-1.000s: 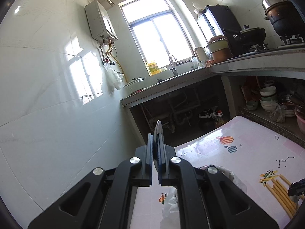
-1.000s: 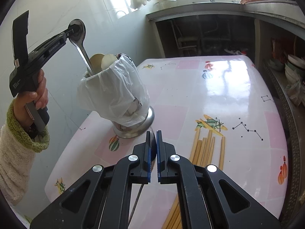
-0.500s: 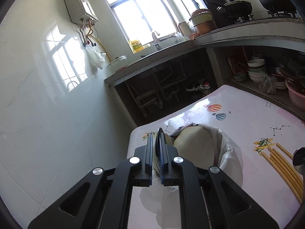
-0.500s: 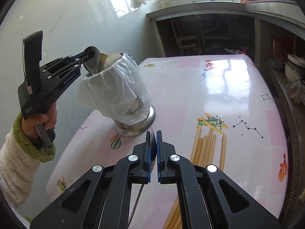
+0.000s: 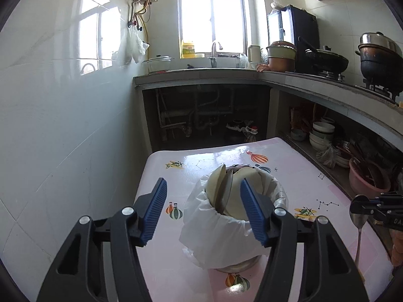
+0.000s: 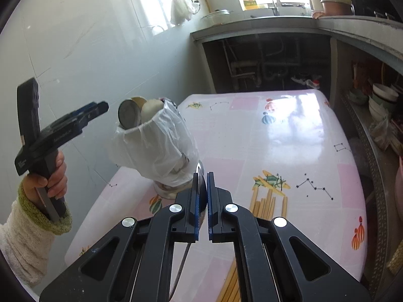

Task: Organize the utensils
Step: 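Insert the steel spoon into the holder and open the left tool while the right tool carries its spoon, then lower the smaller steel spoon into the bagged holder and open the right tool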

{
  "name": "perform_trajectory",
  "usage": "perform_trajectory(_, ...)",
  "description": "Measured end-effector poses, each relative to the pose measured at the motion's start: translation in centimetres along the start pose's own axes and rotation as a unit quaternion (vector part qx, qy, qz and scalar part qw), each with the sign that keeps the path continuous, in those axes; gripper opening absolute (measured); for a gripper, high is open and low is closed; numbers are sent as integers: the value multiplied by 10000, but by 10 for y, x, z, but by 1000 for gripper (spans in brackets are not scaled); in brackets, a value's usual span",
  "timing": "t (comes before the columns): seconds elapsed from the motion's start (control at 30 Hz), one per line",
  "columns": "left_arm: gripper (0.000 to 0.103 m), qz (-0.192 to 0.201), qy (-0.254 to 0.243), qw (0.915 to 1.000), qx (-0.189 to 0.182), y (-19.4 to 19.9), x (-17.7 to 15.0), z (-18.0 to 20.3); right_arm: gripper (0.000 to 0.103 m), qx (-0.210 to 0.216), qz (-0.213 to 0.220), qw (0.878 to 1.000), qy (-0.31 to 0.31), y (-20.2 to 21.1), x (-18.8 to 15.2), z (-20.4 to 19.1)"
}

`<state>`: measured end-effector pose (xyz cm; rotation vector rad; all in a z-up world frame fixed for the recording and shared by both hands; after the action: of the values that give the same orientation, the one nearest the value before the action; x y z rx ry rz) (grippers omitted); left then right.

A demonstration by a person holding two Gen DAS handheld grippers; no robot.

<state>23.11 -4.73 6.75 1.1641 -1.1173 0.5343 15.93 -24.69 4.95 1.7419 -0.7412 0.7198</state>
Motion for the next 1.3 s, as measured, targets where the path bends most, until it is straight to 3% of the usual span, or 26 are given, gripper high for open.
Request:
perform_trajectory(0.37,76,-36,675,9977,-91,34,-39,-13,3,144,1292,9907,392,27,113,-35)
perform_trajectory(0.67,80,-186,818,9965,-30,36,-61,-18,3,591,1639,9829,591,-20,167,-69)
perform_trajectory(0.87,81,-147,832,9964,13,35,-62,-24,3,282,1699,9793,1067,-69,167,-84)
perform_trajectory(1.07,81,-167,863,9961,39,31,-64,-29,3,-94,1592,9708,1792,-102,138,-97)
perform_trajectory(1.3,81,-182,897,9958,13,28,-65,-30,3,-66,1231,9682,2176,-112,108,-99)
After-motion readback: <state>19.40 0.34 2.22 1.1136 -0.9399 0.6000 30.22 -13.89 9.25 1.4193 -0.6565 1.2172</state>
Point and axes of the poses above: each gripper's, at about its wrist camera, not at the fingertips, and y roughly against the way its jaws point, z to its right, x to its top, the point moved 4 cm from there along -y, roughly the way its jaws point, and after that the axes turned 1 degree about -x, right-handed, at the moved point
